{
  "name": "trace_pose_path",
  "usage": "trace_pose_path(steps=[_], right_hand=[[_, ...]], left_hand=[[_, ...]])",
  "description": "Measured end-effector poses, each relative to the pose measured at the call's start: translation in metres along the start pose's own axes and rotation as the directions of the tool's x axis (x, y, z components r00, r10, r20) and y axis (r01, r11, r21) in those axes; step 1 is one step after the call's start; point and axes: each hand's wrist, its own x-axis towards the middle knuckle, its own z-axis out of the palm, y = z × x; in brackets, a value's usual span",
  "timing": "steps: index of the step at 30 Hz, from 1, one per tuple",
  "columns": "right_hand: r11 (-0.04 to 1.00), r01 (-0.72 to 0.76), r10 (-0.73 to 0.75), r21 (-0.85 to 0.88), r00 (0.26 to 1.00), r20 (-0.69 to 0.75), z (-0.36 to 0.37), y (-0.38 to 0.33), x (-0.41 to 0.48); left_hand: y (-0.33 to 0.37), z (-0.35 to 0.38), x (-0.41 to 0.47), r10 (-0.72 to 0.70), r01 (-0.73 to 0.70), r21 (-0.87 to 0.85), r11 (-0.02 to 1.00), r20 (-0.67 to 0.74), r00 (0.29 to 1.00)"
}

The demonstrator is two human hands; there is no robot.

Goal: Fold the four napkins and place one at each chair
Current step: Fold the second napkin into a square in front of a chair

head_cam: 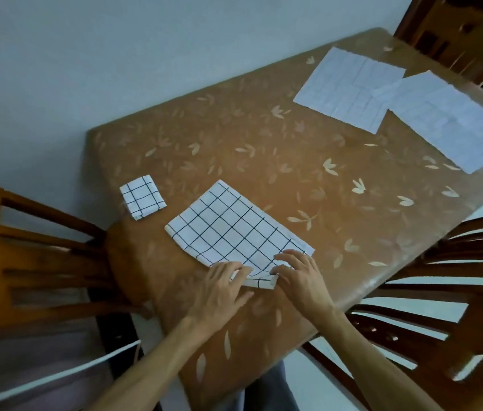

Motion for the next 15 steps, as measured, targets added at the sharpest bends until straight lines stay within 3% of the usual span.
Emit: trace_pose_path(steps=[5, 9, 12, 15], right_hand=[[0.990, 0.137, -0.136, 0.026, 0.990, -0.024, 0.003, -0.034, -0.004], [0.990, 0.139, -0.140, 0.012, 0.989, 0.053, 0.003, -0.041, -0.013], [0.995, 0.087, -0.078, -0.047, 0.982, 0.174, 0.002, -0.033, -0.020], [0.996, -0.016, 0.052, -0.092, 0.912, 0.407, -0.008, -0.026, -0.027]], left_hand=[[0.009, -0.013, -0.017, -0.078, 0.067, -0.134, 0.989, -0.078, 0.994], [-0.004, -0.021, -0.040, -0.251, 0.222, -0.321, 0.921, -0.049, 0.967], [-0.018, -0.024, -0.059, -0.319, 0.292, -0.358, 0.887, -0.019, 0.948], [-0.026, -0.025, -0.073, -0.360, 0.330, -0.428, 0.841, 0.012, 0.933]])
